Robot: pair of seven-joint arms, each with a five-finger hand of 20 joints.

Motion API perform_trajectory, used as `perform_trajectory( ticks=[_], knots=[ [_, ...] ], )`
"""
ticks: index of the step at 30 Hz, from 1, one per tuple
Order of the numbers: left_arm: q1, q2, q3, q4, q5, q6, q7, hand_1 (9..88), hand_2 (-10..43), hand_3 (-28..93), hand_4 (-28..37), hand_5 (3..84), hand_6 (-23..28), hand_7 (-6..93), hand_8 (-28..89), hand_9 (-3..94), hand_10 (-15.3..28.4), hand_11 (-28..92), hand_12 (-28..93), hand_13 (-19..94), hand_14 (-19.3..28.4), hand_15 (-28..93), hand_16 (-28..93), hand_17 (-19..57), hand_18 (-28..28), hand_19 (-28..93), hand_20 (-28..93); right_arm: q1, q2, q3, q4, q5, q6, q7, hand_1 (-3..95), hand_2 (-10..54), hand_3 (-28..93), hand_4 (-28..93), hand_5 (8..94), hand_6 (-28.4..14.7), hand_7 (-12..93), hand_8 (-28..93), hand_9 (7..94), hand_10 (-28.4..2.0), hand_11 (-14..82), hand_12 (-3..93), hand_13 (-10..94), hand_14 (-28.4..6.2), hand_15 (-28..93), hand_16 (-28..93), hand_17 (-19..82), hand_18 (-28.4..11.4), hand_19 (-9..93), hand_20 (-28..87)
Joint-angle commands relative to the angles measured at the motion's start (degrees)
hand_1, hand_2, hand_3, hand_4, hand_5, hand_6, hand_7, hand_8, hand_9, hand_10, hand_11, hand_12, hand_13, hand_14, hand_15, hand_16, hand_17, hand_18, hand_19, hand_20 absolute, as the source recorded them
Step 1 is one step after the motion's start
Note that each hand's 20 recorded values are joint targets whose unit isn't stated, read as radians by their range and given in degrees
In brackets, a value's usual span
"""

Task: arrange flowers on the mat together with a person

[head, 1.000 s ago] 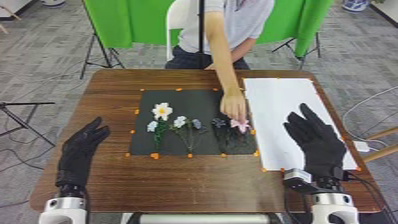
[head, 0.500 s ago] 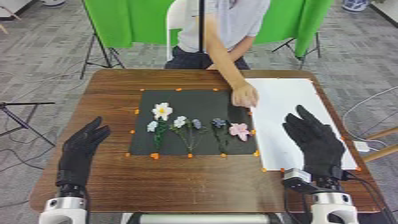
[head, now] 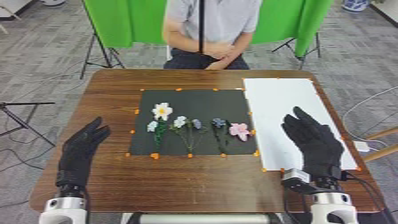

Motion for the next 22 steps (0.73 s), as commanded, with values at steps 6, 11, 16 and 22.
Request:
perform_trajectory(
  ticks=[6,11,16,22],
  knots=[
    [0.2,-0.2,0.38,0.42,0.16,-0.01,0.0,22.8,-6.7,72,-27.6,45.2,6.1,6.2,-6,46.6,14.2,14,10,37,15.7,10,-2,9.2,10.5,2,17,-0.1,-0.2,-0.2,0.1,-0.7,-0.6,0.3,2.7,5.1,77,-19,46.6,-1.1,11,-9,47.3,-14.9,5.5,9.3,34,-10.8,13,3,18,-14.0,1,22],
    [0.9,-0.38,0.03,0.11,-0.09,0.57,0.06,22.7,-6.7,72,-27.5,45.2,6.0,6.2,-6,46.6,14.2,14,10,37,15.7,10,-2,9.2,10.5,2,17,-0.2,-0.4,-0.4,0.1,-0.9,-0.7,0.3,2.8,5.2,77,-19,46.7,-1.1,11,-9,47.4,-14.9,5.4,9.4,34,-11.1,13,3,18,-14.0,1,22],
    [0.4,-0.27,0.21,0.32,0.04,0.2,0.18,22.7,-6.7,72,-27.6,45.1,5.9,6.4,-6,46.7,14.2,14,10,37,15.7,11,-2,9.2,10.4,2,17,-0.1,-0.5,-0.2,0.5,-1.5,-1.5,1.2,3.4,5.6,76,-19,58.6,-2.0,18,-7,50.8,-15.5,6.6,10.6,33,-11.2,13,4,17,-13.8,1,22],
    [0.7,-0.33,0.09,0.18,-0.1,0.58,0.08,22.7,-6.7,72,-27.5,45.1,5.9,6.5,-6,46.7,14.2,14,10,37,15.7,11,-2,9.2,10.5,2,17,0.1,-0.6,-0.6,0.4,-1.8,-0.6,1.1,3.5,5.7,75,-18,59.8,-2.0,18,-9,54.5,-15.8,6.8,12.1,35,-11.6,13,4,17,-13.8,1,22]
  ],
)
